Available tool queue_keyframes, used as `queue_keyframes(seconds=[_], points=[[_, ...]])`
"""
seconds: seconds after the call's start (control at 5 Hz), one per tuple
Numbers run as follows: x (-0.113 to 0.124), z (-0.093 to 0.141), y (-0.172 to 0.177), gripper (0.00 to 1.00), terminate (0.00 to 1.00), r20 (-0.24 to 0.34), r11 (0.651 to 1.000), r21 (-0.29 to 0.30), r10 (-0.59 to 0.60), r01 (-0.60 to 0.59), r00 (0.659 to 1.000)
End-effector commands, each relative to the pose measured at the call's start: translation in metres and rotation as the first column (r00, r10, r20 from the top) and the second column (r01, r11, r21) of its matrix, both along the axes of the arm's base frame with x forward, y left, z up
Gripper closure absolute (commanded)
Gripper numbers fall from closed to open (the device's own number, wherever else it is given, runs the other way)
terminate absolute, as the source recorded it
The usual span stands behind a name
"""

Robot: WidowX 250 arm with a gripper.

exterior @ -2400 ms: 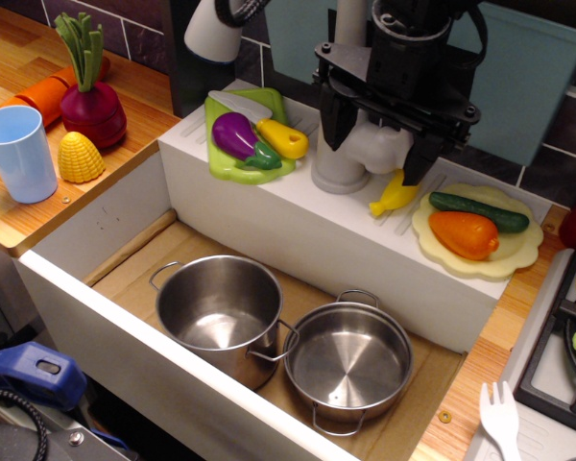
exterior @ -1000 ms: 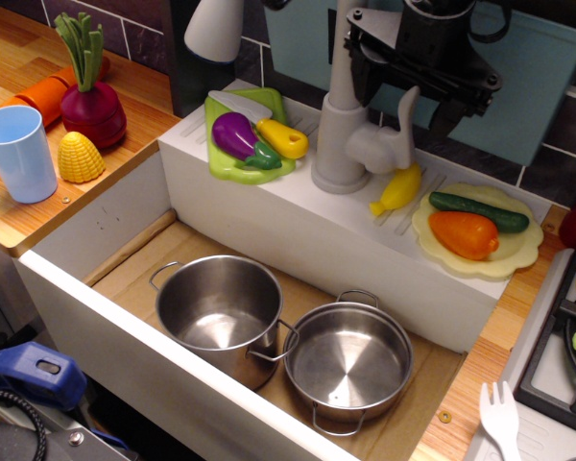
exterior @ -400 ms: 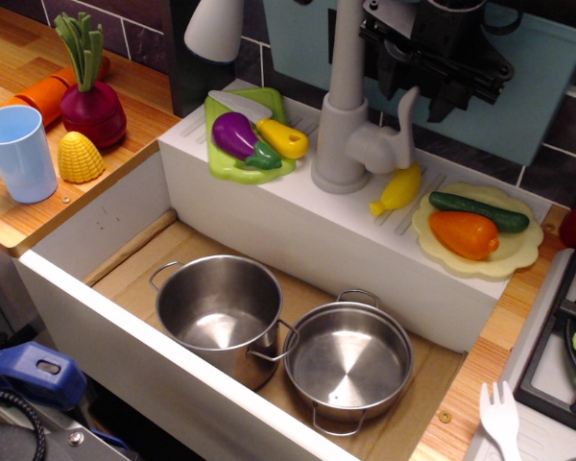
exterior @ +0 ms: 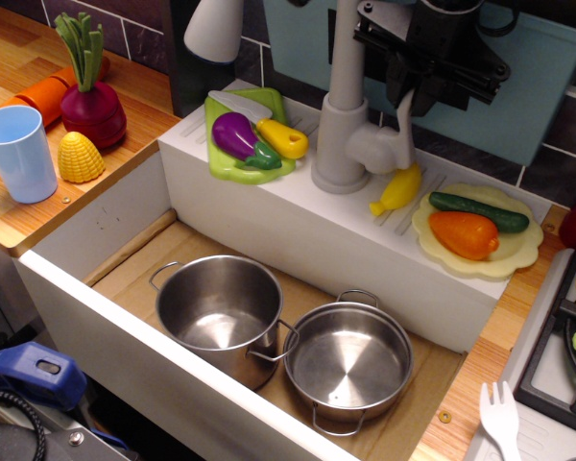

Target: Turn lever vertical to front

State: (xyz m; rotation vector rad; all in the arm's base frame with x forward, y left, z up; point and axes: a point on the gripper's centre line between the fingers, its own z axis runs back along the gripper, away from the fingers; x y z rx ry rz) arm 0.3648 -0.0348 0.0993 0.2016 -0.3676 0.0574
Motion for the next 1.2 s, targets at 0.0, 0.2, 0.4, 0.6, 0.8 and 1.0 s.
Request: queue_keyframes(seconds=[0.0,0.2,0.4,0.6,0.8,1.0], points=[[-0.015,0.009,-0.006,1.00,0.00,0.038,0.997,-0.067,0.044,-0.041,0.998],[-0.028,-0.004,-0.009,1.00,0.00,0.059,0.994,-0.082,0.078,-0.073,0.995],[-0.038,-0.019,-0.011,1.00,0.00,0.076,0.989,-0.109,0.108,-0.100,0.991],[-0.046,-0.031,-0.014,1.00,0.00,0.078,0.983,-0.137,0.131,-0.119,0.988],[-0.053,-0.042,-0.014,1.00,0.00,0.075,0.978,-0.155,0.149,-0.136,0.986],[-0.060,-0.053,-0.012,1.00,0.00,0.064,0.973,-0.177,0.162,-0.148,0.985]])
